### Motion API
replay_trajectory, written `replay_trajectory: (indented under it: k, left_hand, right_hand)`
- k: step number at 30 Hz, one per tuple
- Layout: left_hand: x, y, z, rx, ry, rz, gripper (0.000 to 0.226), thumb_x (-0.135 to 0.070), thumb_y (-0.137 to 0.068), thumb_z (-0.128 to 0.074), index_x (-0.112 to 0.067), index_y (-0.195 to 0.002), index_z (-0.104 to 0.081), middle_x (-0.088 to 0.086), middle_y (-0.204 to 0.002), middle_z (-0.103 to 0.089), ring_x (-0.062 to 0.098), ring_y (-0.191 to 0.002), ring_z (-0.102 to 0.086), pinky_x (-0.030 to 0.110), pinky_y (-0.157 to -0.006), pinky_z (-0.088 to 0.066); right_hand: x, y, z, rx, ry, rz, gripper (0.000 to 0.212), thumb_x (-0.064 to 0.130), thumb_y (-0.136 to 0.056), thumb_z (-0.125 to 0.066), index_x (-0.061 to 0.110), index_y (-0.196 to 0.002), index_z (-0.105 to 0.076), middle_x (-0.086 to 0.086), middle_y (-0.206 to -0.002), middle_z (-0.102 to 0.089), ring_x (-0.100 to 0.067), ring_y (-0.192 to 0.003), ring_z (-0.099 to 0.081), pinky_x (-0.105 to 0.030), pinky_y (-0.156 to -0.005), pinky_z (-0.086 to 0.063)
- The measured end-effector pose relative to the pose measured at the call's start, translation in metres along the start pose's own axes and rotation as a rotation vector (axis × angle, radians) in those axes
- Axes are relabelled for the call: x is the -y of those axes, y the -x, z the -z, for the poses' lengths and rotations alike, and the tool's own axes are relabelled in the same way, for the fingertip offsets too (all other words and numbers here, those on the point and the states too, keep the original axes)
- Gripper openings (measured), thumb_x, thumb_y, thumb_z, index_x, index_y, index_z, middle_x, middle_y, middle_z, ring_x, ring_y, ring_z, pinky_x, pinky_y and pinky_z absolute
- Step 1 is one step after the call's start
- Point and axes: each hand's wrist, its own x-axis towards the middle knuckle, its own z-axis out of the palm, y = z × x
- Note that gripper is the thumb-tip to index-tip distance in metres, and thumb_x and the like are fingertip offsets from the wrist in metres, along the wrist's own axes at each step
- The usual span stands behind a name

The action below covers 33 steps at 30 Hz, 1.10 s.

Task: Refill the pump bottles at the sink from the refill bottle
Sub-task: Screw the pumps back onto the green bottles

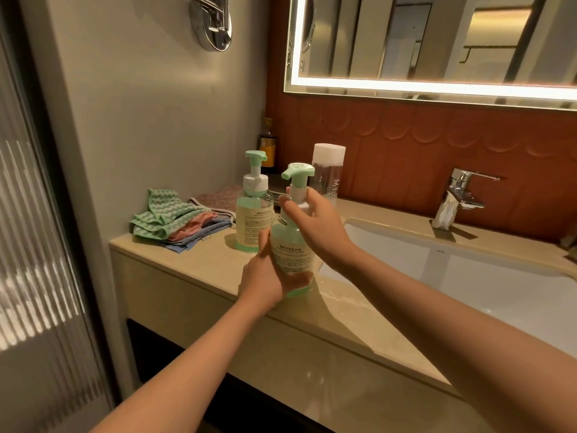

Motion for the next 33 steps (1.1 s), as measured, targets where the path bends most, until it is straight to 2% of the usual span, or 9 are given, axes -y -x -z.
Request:
replay_trajectory:
  k: [6,9,12,16,20,24,27,29,33]
  left_hand:
    - [0.002,0.0,-0.001,0.009,0.037,0.042,0.108,-0.049,-0.062,-0.079,-0.034,-0.14,-0.006,0.006,-0.127,-0.056,0.03,-0.115,-0.054,0.047,-0.096,-0.045]
    - [0.0,0.001,0.0,0.0,0.038,0.025,0.106,-0.045,-0.065,-0.079,-0.032,-0.14,-0.006,0.006,-0.128,-0.056,0.031,-0.116,-0.054,0.044,-0.095,-0.046]
    - [0.0,0.001,0.001,0.006,0.025,0.016,0.111,-0.048,-0.064,-0.079,-0.029,-0.143,-0.004,0.005,-0.133,-0.052,0.03,-0.12,-0.051,0.044,-0.098,-0.044]
    - [0.001,0.001,0.0,0.002,0.05,0.005,0.105,-0.043,-0.064,-0.08,-0.028,-0.141,-0.01,0.004,-0.129,-0.054,0.029,-0.115,-0.053,0.043,-0.096,-0.045]
    - [0.0,0.0,-0.001,0.0,0.055,0.007,0.103,-0.043,-0.064,-0.08,-0.029,-0.14,-0.011,0.003,-0.128,-0.055,0.028,-0.115,-0.054,0.041,-0.096,-0.045]
    - [-0.001,0.001,0.0,0.004,0.019,0.012,0.109,-0.045,-0.066,-0.079,-0.027,-0.143,-0.003,0.005,-0.132,-0.053,0.03,-0.118,-0.052,0.04,-0.096,-0.045]
    - [0.0,0.002,0.001,-0.006,-0.015,-0.002,0.113,-0.047,-0.067,-0.078,-0.023,-0.145,0.0,0.005,-0.136,-0.05,0.029,-0.122,-0.05,0.038,-0.097,-0.043]
    - [0.0,0.001,0.001,-0.006,-0.021,-0.006,0.113,-0.046,-0.067,-0.078,-0.022,-0.145,-0.001,0.005,-0.133,-0.053,0.029,-0.119,-0.052,0.038,-0.096,-0.044]
    - [-0.001,0.001,0.001,0.003,0.027,-0.007,0.106,-0.039,-0.068,-0.079,-0.023,-0.144,-0.006,0.006,-0.125,-0.057,0.029,-0.109,-0.057,0.039,-0.091,-0.047]
  right_hand:
    - [-0.008,0.007,0.001,-0.396,0.362,0.074,0.047,0.063,-0.08,-0.055,0.021,-0.1,-0.049,0.004,-0.098,-0.054,-0.013,-0.093,-0.051,-0.039,-0.086,-0.047]
    - [-0.004,-0.007,-0.001,-0.25,0.237,0.004,0.063,0.063,-0.076,-0.059,0.019,-0.119,-0.043,-0.001,-0.117,-0.049,-0.017,-0.107,-0.049,-0.04,-0.09,-0.048]
    - [-0.001,-0.009,-0.006,-0.047,0.064,-0.035,0.048,0.051,-0.089,-0.05,0.017,-0.123,-0.046,-0.004,-0.123,-0.055,-0.015,-0.104,-0.053,-0.031,-0.082,-0.047]
    - [-0.004,0.009,-0.005,-0.178,0.153,0.072,0.035,0.043,-0.095,-0.044,0.017,-0.117,-0.054,0.002,-0.11,-0.062,-0.01,-0.093,-0.055,-0.033,-0.081,-0.051]
    - [-0.007,0.008,0.001,-0.341,0.331,0.044,0.042,0.058,-0.081,-0.058,0.023,-0.099,-0.043,0.005,-0.095,-0.055,-0.013,-0.09,-0.052,-0.041,-0.088,-0.046]
    - [-0.001,-0.007,-0.002,-0.142,0.106,-0.006,0.071,0.054,-0.076,-0.066,0.021,-0.13,-0.034,-0.003,-0.13,-0.046,-0.02,-0.117,-0.047,-0.041,-0.097,-0.044]
    - [0.002,-0.009,-0.007,-0.017,0.027,-0.024,0.049,0.046,-0.087,-0.057,0.018,-0.126,-0.044,0.0,-0.121,-0.054,-0.019,-0.112,-0.053,-0.03,-0.082,-0.042]
    - [0.001,-0.004,-0.008,-0.062,0.032,-0.009,0.041,0.045,-0.091,-0.05,0.015,-0.119,-0.051,0.003,-0.111,-0.058,-0.017,-0.104,-0.057,-0.03,-0.078,-0.046]
    - [-0.004,0.013,-0.011,-0.224,0.236,0.095,0.046,0.046,-0.094,-0.042,0.013,-0.124,-0.052,-0.002,-0.119,-0.056,-0.017,-0.108,-0.053,-0.036,-0.091,-0.048]
